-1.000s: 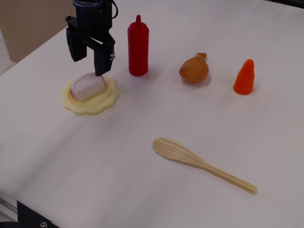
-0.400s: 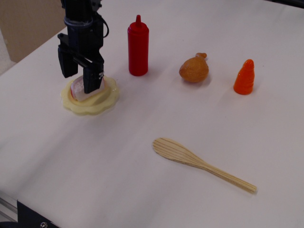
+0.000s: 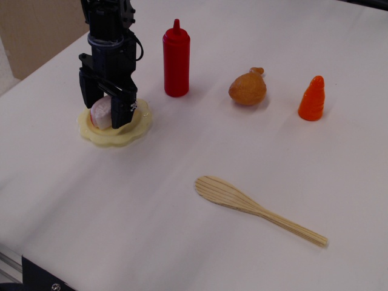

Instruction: Take sushi off plate

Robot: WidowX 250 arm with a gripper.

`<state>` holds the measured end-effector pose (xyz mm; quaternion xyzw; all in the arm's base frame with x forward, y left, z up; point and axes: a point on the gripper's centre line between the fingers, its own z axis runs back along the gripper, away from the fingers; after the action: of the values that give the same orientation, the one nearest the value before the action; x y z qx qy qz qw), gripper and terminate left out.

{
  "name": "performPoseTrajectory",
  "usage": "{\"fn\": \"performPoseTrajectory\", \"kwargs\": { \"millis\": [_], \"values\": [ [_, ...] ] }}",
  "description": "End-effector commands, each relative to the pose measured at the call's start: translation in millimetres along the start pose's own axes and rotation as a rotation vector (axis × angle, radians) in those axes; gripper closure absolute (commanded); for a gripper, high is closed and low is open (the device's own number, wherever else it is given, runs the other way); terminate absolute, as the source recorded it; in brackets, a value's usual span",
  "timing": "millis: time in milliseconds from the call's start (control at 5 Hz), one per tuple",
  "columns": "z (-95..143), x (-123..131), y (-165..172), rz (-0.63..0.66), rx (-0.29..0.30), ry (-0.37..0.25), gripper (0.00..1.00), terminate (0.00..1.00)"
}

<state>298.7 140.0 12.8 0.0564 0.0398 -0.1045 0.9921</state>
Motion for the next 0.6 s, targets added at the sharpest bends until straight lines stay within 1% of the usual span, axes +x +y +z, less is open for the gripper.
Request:
{"fn": "performPoseTrajectory", "kwargs": {
  "millis": [0,200,400],
  "values": [
    [19,0,10,0.074,0.028,-0.044,1.00,0.00],
    [41,-5,17,0.139,0.069,-0.069,1.00,0.00],
    [70,-10,20,0.181,0.091,-0.131,1.00,0.00]
  ]
}}
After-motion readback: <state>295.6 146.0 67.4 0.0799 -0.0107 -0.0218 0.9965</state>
